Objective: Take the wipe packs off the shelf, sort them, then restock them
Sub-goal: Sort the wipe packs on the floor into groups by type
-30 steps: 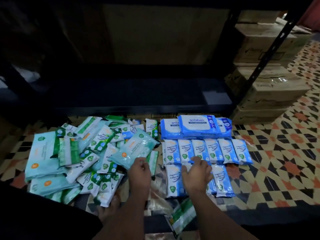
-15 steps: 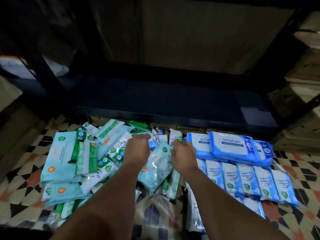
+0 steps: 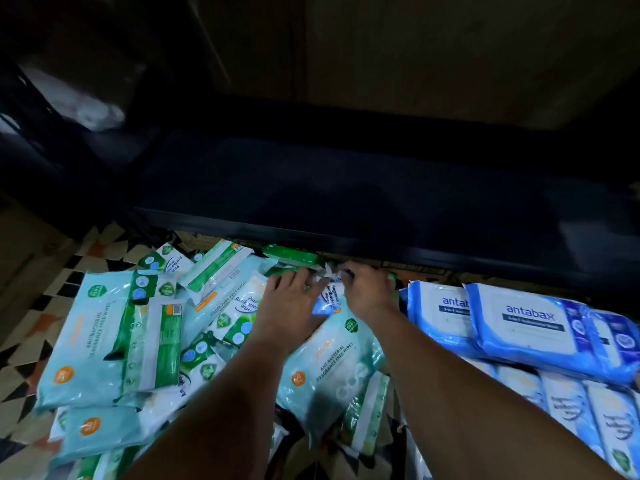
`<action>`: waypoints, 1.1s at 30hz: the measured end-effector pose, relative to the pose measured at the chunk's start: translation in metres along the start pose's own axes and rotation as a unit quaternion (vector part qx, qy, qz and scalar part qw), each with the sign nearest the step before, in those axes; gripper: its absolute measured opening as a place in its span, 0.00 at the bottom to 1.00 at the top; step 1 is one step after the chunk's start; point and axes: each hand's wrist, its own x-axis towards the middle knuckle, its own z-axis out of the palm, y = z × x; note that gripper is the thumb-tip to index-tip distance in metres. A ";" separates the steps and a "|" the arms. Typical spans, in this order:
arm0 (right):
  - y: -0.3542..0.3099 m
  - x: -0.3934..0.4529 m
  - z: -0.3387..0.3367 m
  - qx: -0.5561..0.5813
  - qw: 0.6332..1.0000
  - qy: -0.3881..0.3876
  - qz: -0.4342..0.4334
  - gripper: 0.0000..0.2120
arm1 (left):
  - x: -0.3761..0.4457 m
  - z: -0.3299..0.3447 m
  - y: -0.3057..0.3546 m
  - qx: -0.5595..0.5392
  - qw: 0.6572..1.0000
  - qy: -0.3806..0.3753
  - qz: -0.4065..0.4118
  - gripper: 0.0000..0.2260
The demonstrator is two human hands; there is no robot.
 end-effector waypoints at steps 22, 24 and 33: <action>-0.007 0.022 0.000 0.326 0.912 -0.017 0.248 0.26 | 0.002 -0.013 -0.003 -0.204 0.975 -0.063 -0.065 0.31; -0.003 0.015 -0.007 0.378 0.891 -0.025 0.251 0.27 | -0.005 -0.019 0.002 -0.241 0.967 -0.038 -0.068 0.30; 0.026 -0.072 -0.039 0.545 0.824 0.054 0.145 0.09 | -0.031 -0.042 0.027 -0.302 0.937 0.141 -0.103 0.26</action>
